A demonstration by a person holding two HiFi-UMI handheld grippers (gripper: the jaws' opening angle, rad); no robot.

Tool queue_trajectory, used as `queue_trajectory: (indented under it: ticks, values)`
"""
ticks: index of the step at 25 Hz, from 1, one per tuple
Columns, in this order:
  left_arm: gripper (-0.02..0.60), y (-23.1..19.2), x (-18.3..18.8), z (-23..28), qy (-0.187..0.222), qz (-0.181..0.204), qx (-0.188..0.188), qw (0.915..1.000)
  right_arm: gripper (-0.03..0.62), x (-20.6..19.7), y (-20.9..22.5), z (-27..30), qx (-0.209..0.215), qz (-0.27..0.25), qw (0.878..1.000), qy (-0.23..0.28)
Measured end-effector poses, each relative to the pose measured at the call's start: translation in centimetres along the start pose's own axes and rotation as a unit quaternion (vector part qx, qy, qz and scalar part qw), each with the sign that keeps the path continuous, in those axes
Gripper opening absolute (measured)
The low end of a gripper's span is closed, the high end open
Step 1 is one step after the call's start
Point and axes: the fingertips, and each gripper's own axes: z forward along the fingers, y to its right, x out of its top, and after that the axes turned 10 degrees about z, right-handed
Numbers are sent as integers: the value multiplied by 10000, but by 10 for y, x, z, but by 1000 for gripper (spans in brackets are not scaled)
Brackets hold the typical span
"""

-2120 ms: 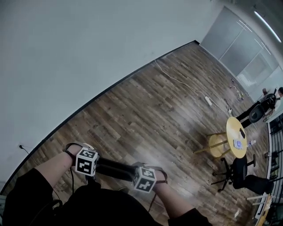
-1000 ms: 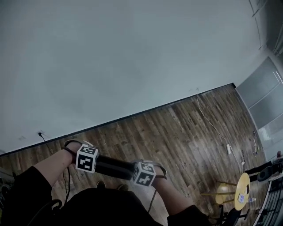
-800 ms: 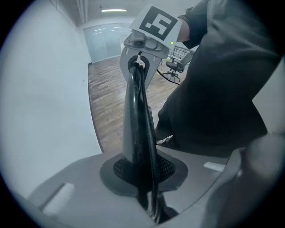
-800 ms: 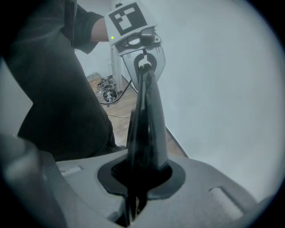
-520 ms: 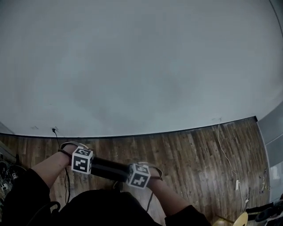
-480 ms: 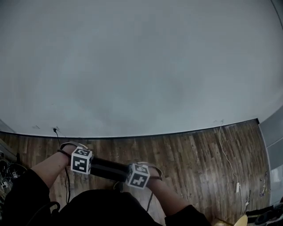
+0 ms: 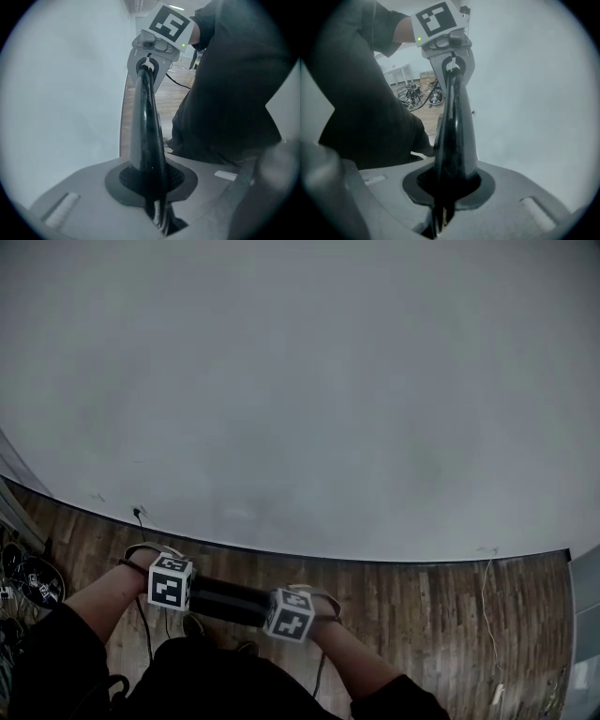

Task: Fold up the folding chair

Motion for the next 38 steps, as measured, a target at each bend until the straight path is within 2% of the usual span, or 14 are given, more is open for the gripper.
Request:
queue_trajectory:
  ticks: [7, 20, 38]
  values:
    - [51, -15, -25, 1, 21, -101, -115, 9999, 46, 19, 19, 10, 101, 30, 9998, -196]
    - [55, -58, -65, -4, 143, 71, -257, 9995, 48, 52, 65, 26, 245, 224, 9987, -383]
    - [54, -115, -83, -2, -137, -414, -42, 9990, 51, 65, 133, 35, 289, -206, 9989, -300]
